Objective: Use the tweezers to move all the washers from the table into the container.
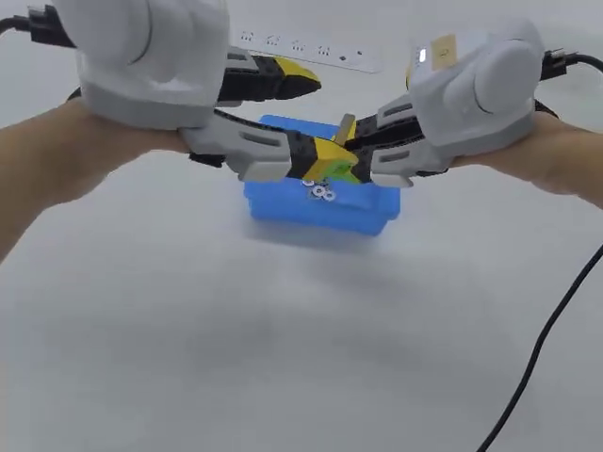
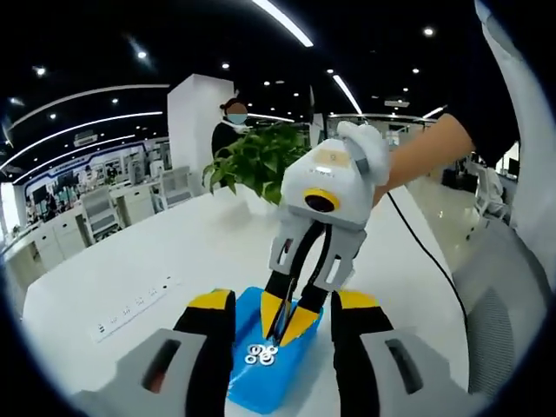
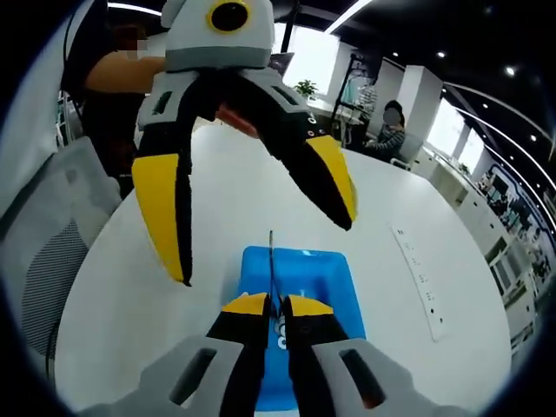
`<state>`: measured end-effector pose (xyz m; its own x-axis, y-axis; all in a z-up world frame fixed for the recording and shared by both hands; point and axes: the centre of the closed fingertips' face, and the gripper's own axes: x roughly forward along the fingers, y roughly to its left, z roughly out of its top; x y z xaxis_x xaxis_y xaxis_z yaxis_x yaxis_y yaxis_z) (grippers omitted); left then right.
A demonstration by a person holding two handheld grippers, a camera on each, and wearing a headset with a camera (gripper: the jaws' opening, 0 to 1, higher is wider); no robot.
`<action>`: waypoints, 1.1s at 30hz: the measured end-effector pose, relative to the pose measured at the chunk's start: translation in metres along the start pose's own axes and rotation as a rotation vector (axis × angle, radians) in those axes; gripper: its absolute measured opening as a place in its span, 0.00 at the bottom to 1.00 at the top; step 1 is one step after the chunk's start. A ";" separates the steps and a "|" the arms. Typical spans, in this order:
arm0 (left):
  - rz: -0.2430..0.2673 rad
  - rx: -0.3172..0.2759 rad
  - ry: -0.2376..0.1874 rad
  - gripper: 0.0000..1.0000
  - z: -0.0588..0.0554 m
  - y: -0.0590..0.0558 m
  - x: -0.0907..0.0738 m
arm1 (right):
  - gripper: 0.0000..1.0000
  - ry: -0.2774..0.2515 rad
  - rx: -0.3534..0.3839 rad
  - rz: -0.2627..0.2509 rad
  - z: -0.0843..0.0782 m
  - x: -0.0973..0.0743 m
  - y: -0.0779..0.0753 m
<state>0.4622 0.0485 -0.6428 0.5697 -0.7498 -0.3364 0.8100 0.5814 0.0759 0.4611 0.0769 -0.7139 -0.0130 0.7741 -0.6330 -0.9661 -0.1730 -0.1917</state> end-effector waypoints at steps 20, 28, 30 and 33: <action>-0.110 0.225 0.072 0.07 0.005 -0.031 -0.014 | 0.07 0.010 -0.060 0.018 0.021 -0.019 0.026; -0.111 0.210 0.044 0.06 -0.001 -0.030 -0.029 | 0.07 0.012 -0.071 0.010 0.025 -0.029 0.034; -0.113 0.202 0.033 0.06 -0.002 -0.033 -0.032 | 0.07 0.012 -0.072 0.007 0.025 -0.032 0.036; -0.121 0.189 0.022 0.06 -0.004 -0.039 -0.034 | 0.07 0.020 -0.076 0.009 0.025 -0.034 0.042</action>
<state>0.4103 0.0528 -0.6383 0.4657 -0.8021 -0.3738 0.8849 0.4169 0.2077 0.4140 0.0584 -0.6811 -0.0158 0.7597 -0.6500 -0.9436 -0.2264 -0.2416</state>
